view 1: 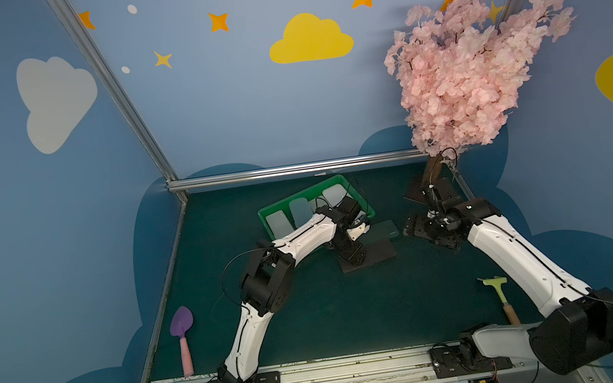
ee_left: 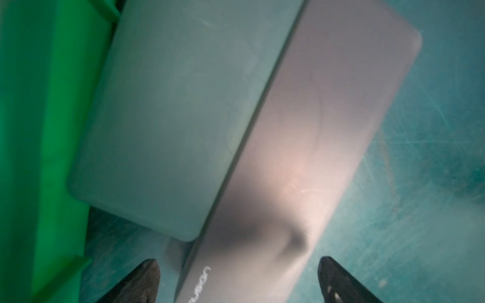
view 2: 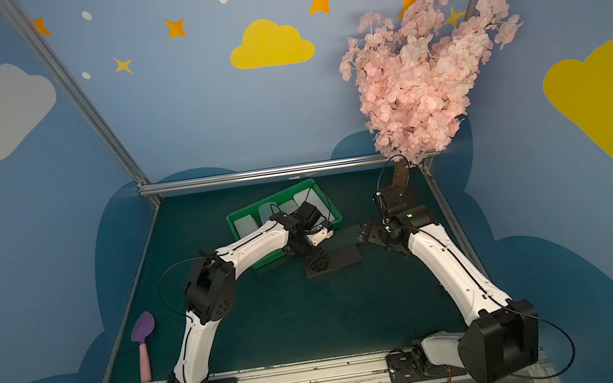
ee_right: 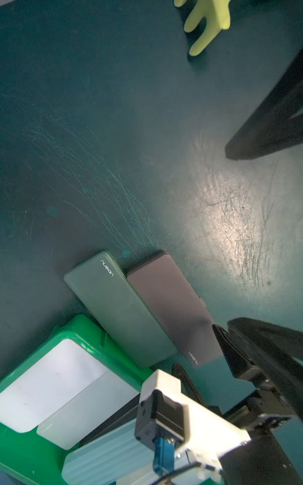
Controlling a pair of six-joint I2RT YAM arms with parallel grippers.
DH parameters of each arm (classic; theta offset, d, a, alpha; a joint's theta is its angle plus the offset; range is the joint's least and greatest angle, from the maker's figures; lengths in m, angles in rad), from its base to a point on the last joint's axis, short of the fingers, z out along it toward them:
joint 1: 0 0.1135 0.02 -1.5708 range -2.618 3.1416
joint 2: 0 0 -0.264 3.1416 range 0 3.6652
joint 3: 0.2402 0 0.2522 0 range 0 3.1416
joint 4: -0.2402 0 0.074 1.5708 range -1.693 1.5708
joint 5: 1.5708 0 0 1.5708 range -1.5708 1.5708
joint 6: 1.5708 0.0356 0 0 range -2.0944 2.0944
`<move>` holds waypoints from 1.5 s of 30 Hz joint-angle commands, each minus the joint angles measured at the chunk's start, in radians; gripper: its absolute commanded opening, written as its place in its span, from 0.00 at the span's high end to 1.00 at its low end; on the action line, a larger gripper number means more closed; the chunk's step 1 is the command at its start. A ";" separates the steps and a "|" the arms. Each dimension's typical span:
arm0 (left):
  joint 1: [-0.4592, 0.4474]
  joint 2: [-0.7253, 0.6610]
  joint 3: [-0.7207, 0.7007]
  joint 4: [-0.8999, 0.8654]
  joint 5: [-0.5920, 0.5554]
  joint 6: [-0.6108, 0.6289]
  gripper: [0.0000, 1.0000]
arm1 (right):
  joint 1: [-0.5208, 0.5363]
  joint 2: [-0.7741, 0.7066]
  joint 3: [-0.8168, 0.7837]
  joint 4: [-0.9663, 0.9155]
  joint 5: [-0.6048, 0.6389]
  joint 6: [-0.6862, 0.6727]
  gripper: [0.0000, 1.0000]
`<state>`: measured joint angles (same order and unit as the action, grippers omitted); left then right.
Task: Put the pencil case into the storage box
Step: Pick up the pencil case from the center of the board.
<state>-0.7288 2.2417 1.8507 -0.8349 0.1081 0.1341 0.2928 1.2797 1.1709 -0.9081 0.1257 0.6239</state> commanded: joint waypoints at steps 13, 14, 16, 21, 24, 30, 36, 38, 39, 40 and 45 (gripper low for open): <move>-0.085 0.000 -0.052 0.002 0.027 0.009 0.09 | -0.021 -0.028 -0.045 -0.032 -0.056 0.021 0.02; -0.092 -0.005 -0.064 0.002 0.027 0.006 0.10 | -0.022 -0.027 -0.047 -0.032 -0.061 0.024 0.02; -0.107 -0.013 -0.086 0.002 0.023 0.000 0.12 | -0.023 -0.026 -0.049 -0.032 -0.071 0.028 0.02; -0.118 -0.037 -0.114 0.018 -0.030 -0.011 0.12 | -0.025 -0.027 -0.058 -0.033 -0.083 0.037 0.02; -0.119 -0.038 -0.090 0.020 -0.055 -0.016 0.08 | -0.027 -0.029 -0.059 -0.033 -0.087 0.039 0.02; -0.163 0.012 -0.027 0.042 -0.100 -0.030 0.05 | -0.034 -0.032 -0.061 -0.034 -0.073 0.036 0.02; -0.177 0.073 0.004 0.061 -0.133 -0.043 0.07 | -0.047 -0.053 -0.070 -0.033 -0.056 0.016 0.02; -0.178 0.083 0.005 0.061 -0.133 -0.043 0.08 | -0.055 -0.056 -0.073 -0.032 -0.059 0.011 0.02; -0.178 0.085 0.005 0.060 -0.130 -0.043 0.08 | -0.057 -0.056 -0.073 -0.032 -0.062 0.011 0.02; -0.179 0.087 0.005 0.060 -0.131 -0.043 0.09 | -0.060 -0.056 -0.073 -0.032 -0.063 0.010 0.02; -0.179 0.077 0.004 0.048 -0.154 -0.041 0.19 | -0.067 -0.052 -0.069 -0.034 -0.077 0.014 0.02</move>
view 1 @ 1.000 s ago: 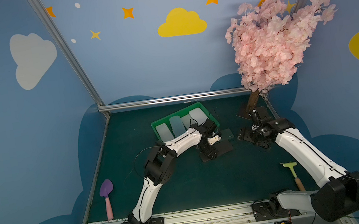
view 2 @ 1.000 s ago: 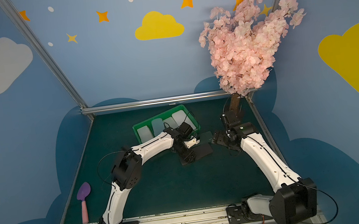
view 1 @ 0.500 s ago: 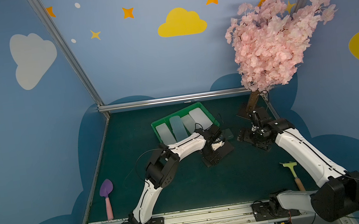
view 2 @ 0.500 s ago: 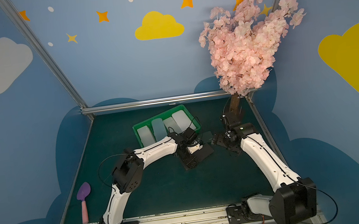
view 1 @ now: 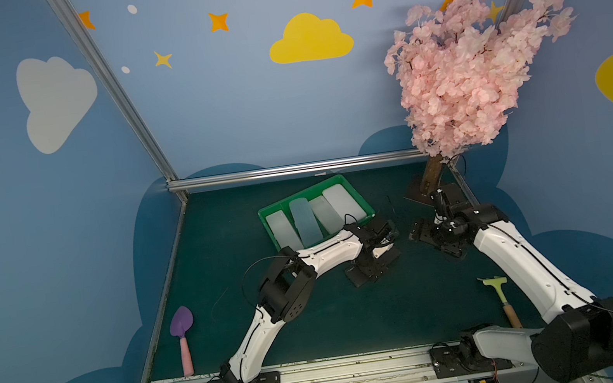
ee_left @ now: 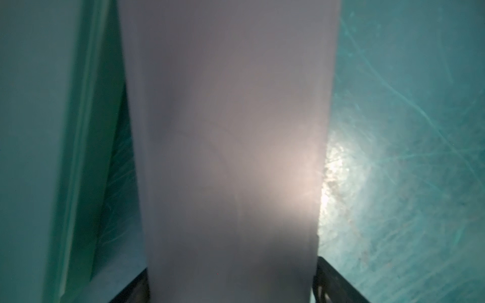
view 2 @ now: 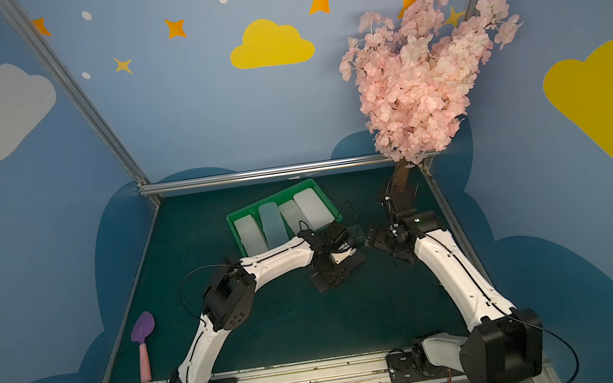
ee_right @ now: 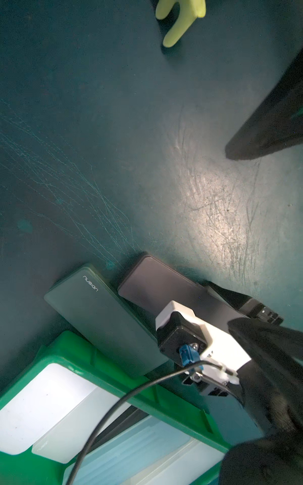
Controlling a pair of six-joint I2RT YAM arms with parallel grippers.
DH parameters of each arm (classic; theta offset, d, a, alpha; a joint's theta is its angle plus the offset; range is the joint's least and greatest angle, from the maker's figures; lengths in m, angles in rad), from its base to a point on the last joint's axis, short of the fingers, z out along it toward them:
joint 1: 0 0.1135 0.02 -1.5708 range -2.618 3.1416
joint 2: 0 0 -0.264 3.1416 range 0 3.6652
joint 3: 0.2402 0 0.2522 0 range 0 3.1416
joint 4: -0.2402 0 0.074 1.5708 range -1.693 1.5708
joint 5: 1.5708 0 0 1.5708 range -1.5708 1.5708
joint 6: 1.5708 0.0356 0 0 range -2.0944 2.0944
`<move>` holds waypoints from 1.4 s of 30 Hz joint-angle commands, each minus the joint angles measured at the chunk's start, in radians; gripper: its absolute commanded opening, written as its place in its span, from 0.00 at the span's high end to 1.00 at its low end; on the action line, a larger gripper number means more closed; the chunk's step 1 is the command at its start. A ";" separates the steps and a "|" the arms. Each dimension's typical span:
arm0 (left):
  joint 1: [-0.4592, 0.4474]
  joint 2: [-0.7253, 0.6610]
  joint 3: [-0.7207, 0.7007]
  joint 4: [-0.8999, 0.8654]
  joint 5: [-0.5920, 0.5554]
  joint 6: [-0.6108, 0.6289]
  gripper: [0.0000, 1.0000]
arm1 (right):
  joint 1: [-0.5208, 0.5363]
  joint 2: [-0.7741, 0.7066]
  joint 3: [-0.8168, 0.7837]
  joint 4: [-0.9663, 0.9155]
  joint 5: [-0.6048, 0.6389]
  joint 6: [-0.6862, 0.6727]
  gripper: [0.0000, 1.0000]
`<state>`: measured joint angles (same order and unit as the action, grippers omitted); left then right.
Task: Put the pencil case into the storage box
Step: Pick up the pencil case from the center of the board, then place the pencil case at the storage box.
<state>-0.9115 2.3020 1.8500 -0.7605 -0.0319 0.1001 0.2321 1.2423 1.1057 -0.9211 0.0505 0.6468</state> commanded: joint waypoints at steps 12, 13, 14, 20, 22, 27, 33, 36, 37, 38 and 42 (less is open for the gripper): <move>0.065 -0.322 -0.001 -0.222 -0.189 -0.133 0.38 | -0.011 -0.029 0.029 -0.013 -0.014 -0.045 0.02; 0.079 -0.347 0.012 -0.233 -0.190 -0.150 0.38 | -0.011 -0.029 0.031 -0.010 -0.016 -0.046 0.02; 0.092 -0.362 0.028 -0.239 -0.191 -0.166 0.38 | -0.012 -0.028 0.031 -0.008 -0.021 -0.048 0.02; 0.242 -0.307 0.173 -0.201 -0.175 -0.357 0.38 | -0.012 -0.012 0.037 0.014 -0.092 -0.044 0.02; 0.299 -0.223 0.284 -0.218 -0.146 -0.429 0.38 | -0.012 -0.006 0.041 0.012 -0.119 -0.048 0.02; 0.381 0.025 0.633 -0.298 -0.111 -0.561 0.39 | -0.011 0.003 0.043 0.022 -0.173 -0.049 0.02; 0.422 0.241 0.902 -0.310 -0.046 -0.708 0.39 | -0.011 0.025 0.040 0.022 -0.194 -0.036 0.02; 0.425 0.272 0.900 -0.283 -0.031 -0.755 0.39 | -0.011 0.028 0.038 0.022 -0.201 -0.033 0.02; 0.425 0.281 0.896 -0.279 -0.027 -0.764 0.39 | -0.012 0.028 0.036 0.023 -0.201 -0.030 0.02; 0.422 0.287 0.891 -0.273 -0.025 -0.769 0.39 | -0.011 0.029 0.032 0.025 -0.204 -0.030 0.02; 0.400 0.304 0.849 -0.247 -0.025 -0.774 0.38 | -0.012 0.038 0.017 0.033 -0.211 -0.026 0.02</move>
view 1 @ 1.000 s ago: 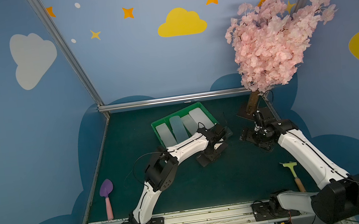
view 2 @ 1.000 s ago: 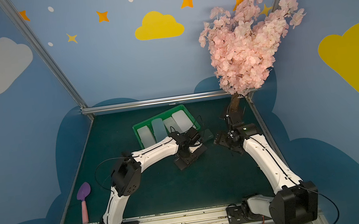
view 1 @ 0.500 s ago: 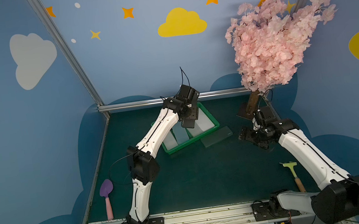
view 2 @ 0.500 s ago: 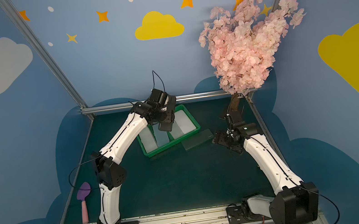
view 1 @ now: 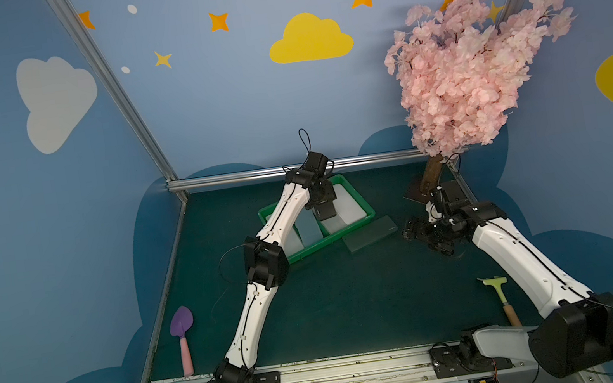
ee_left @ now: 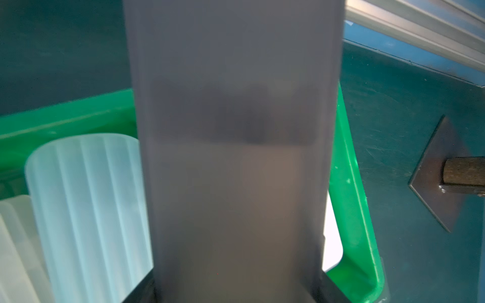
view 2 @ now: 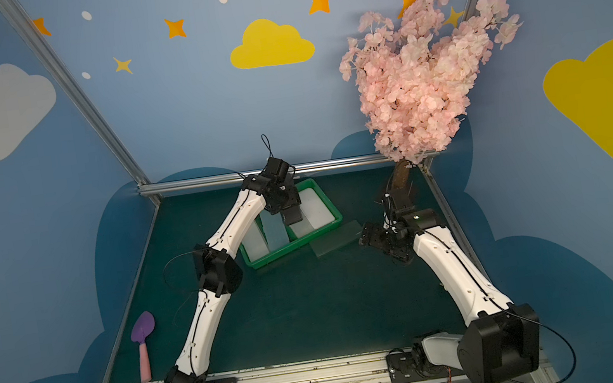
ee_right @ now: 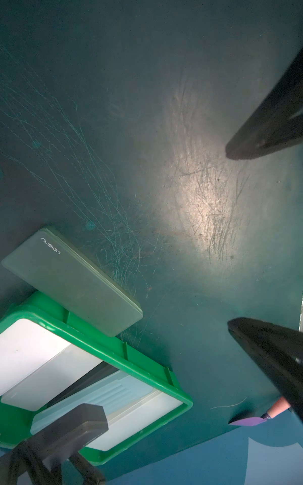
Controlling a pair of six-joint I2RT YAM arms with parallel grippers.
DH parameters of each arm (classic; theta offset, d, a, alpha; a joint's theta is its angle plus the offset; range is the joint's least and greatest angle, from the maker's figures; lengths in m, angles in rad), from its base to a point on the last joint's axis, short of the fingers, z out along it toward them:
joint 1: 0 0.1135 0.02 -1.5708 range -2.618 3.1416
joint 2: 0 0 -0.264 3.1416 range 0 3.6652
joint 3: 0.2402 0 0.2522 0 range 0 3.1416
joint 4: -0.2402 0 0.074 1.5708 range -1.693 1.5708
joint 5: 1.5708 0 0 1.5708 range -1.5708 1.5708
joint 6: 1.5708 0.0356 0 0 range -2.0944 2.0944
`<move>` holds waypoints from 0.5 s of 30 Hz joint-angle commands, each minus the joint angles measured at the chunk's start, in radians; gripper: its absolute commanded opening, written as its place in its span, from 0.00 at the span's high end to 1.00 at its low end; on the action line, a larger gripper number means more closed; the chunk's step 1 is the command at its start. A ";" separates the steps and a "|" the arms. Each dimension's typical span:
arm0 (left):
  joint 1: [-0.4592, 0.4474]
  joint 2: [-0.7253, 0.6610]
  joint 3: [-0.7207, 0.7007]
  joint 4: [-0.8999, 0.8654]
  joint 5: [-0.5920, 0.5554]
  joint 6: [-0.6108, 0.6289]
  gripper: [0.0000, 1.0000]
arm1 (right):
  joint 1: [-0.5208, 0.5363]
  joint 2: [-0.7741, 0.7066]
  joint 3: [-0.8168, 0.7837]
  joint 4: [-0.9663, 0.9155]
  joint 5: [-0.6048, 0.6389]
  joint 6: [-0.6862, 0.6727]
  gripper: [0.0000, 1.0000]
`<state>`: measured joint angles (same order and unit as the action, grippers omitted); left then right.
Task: Put the pencil case into the storage box
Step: Place the pencil case at the storage box.
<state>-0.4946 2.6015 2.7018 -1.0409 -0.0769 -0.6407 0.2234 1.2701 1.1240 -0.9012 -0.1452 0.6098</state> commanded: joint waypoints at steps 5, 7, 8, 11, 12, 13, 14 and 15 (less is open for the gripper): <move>-0.048 0.040 -0.022 0.036 -0.016 -0.018 0.36 | -0.003 0.014 -0.017 0.021 -0.022 0.016 0.02; -0.049 0.051 -0.026 0.027 -0.034 -0.019 0.36 | -0.001 0.011 -0.019 0.022 -0.026 0.018 0.02; -0.049 0.055 -0.028 0.025 -0.044 -0.018 0.36 | -0.001 0.011 -0.020 0.022 -0.024 0.018 0.02; -0.047 0.056 -0.042 0.023 -0.073 -0.008 0.33 | 0.000 0.012 -0.026 0.022 -0.020 0.016 0.02; -0.047 0.053 -0.051 0.021 -0.083 -0.005 0.33 | -0.001 0.014 -0.029 0.022 -0.021 0.015 0.02; -0.045 0.049 -0.061 0.019 -0.093 -0.003 0.33 | -0.001 0.015 -0.031 0.022 -0.020 0.015 0.02; -0.043 0.044 -0.073 0.020 -0.099 -0.004 0.32 | -0.002 0.018 -0.034 0.024 -0.021 0.015 0.02; -0.042 0.037 -0.092 0.020 -0.107 -0.005 0.32 | -0.001 0.020 -0.037 0.027 -0.020 0.015 0.02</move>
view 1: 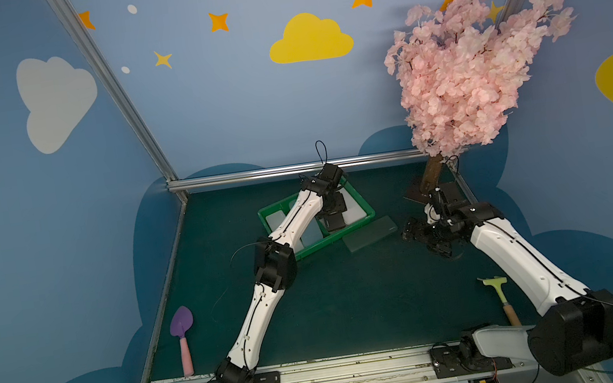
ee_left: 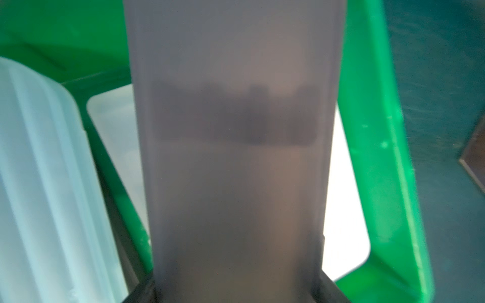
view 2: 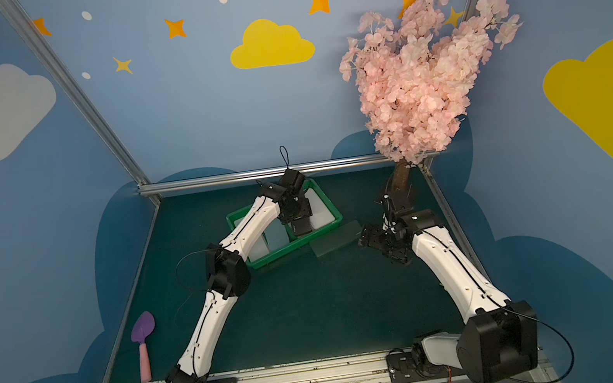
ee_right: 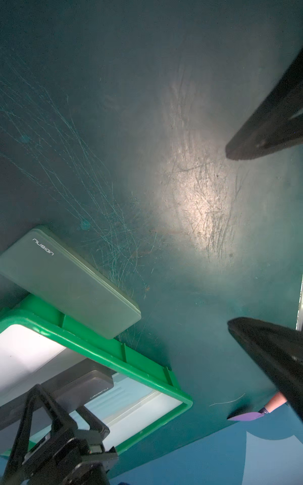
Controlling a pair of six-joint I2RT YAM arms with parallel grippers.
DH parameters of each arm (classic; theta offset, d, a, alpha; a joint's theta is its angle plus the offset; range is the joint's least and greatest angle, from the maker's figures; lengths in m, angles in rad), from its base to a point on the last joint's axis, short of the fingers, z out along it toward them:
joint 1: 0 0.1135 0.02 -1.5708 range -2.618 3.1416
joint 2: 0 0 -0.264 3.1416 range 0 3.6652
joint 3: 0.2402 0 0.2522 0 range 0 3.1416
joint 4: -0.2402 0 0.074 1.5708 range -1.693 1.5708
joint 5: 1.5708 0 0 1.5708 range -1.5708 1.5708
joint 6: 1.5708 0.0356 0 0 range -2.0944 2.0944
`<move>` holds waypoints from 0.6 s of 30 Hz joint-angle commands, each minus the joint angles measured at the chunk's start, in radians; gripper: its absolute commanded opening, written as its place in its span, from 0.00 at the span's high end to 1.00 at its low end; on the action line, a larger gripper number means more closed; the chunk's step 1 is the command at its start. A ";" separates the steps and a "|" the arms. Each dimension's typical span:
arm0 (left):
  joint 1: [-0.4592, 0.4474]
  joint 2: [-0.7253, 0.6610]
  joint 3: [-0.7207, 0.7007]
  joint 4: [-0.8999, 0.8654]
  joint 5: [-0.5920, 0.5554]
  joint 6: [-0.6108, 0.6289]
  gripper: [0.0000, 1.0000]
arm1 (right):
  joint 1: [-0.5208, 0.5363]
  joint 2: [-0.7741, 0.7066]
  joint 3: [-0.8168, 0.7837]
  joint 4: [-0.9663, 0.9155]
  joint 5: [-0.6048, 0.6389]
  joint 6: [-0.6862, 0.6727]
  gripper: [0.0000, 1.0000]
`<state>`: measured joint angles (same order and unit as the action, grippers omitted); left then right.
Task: Put the pencil case into the storage box
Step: Place the pencil case at the storage box.
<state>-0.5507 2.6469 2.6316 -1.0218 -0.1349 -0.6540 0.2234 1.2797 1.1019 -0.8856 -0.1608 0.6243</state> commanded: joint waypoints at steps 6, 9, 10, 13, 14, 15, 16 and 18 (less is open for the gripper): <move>0.028 -0.045 -0.093 0.003 -0.077 0.004 0.29 | -0.001 0.039 -0.018 0.020 -0.022 -0.002 0.02; 0.029 -0.048 -0.099 0.002 -0.080 0.000 0.25 | 0.002 0.047 -0.020 0.025 -0.028 -0.003 0.02; 0.029 -0.048 -0.098 0.003 -0.077 -0.001 0.23 | 0.002 0.051 -0.021 0.023 -0.028 -0.002 0.02; 0.025 -0.050 -0.094 0.006 -0.072 -0.001 0.17 | 0.005 0.054 -0.019 0.024 -0.028 -0.003 0.02; 0.023 -0.054 -0.094 0.007 -0.072 0.002 0.16 | 0.005 0.056 -0.017 0.024 -0.028 -0.003 0.02; 0.020 -0.057 -0.094 0.011 -0.072 0.005 0.15 | 0.008 0.055 -0.017 0.023 -0.029 -0.004 0.02; 0.018 -0.062 -0.094 0.014 -0.069 0.007 0.14 | 0.008 0.058 -0.016 0.023 -0.029 -0.002 0.02; 0.014 -0.075 -0.094 0.027 -0.064 0.015 0.12 | 0.012 0.063 -0.011 0.021 -0.028 0.004 0.02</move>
<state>-0.5331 2.6289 2.5420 -0.9936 -0.1886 -0.6544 0.2279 1.3304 1.0897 -0.8707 -0.1844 0.6243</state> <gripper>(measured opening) 0.877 0.978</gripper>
